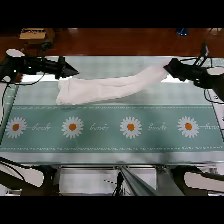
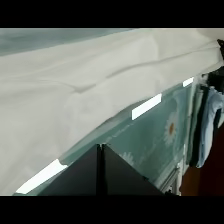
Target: Fold the shirts.
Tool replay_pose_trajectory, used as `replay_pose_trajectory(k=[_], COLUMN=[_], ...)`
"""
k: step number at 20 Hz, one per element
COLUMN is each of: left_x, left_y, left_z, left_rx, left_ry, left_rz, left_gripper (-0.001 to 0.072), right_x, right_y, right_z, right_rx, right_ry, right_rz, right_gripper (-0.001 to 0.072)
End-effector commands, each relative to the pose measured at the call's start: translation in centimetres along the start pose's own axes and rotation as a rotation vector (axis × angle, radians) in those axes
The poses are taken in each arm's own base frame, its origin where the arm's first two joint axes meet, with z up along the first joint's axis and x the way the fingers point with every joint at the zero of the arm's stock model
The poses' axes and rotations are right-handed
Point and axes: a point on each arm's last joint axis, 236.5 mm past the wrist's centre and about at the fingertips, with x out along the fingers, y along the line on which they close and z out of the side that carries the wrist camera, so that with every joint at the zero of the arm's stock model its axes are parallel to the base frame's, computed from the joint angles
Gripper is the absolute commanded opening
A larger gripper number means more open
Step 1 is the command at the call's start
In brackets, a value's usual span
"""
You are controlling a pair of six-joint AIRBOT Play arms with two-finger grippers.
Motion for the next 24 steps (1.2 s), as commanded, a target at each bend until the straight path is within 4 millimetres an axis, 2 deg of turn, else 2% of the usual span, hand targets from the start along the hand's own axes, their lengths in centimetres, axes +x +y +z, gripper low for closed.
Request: replay_pose_trajectory(k=[1,4,7,10,13,16,19,20,21,22,24], left_x=[3.4,7.9,12.2,15.9,19.5,23.7,28.0,29.1,30.0,30.5,30.5], left_y=[-4.9,-8.3,-11.6,-14.8,-17.7,-19.5,-19.2,-19.3,-19.4,-19.4,-19.3], left_z=[-1.9,-5.2,-8.7,-13.2,-17.5,-24.1,-31.2,-32.8,-33.9,-33.9,-31.3], left_rx=[0.061,0.135,0.194,0.256,0.275,0.276,0.241,0.222,0.193,0.188,0.193], left_ry=[0.064,0.157,0.225,0.305,0.352,0.445,0.548,0.564,0.569,0.555,0.49], left_rz=[-0.103,-0.124,-0.139,-0.16,-0.165,-0.16,-0.131,-0.138,-0.15,-0.158,-0.154], left_gripper=[0.0026,0.0025,0.0026,0.0026,0.0026,0.0026,0.0026,0.0026,0.0026,0.0025,0.0024], right_x=[-5.6,-10.6,-15.5,-19.3,-22.2,-24.5,-26.1,-26.5,-26.8,-27.1,-27.7], right_y=[4.7,6.7,7.7,9.1,9.4,9.9,10.6,10.7,10.8,10.7,10.3], right_z=[-0.2,-0.5,-1.3,-2.5,-3.8,-4.0,-4.1,-4.3,-4.6,-4.9,-5.3], right_rx=[-0.121,-0.144,-0.172,-0.205,-0.221,-0.23,-0.234,-0.235,-0.239,-0.244,-0.257], right_ry=[0.022,0.013,0.003,-0.009,-0.006,-0.05,-0.09,-0.09,-0.087,-0.081,-0.076], right_rz=[0.026,-0.016,-0.076,-0.088,-0.117,-0.134,-0.124,-0.122,-0.124,-0.13,-0.15], right_gripper=[0.0035,0.0035,0.0035,0.0035,0.0035,0.0035,0.0035,0.0035,0.0035,0.0035,0.0035])
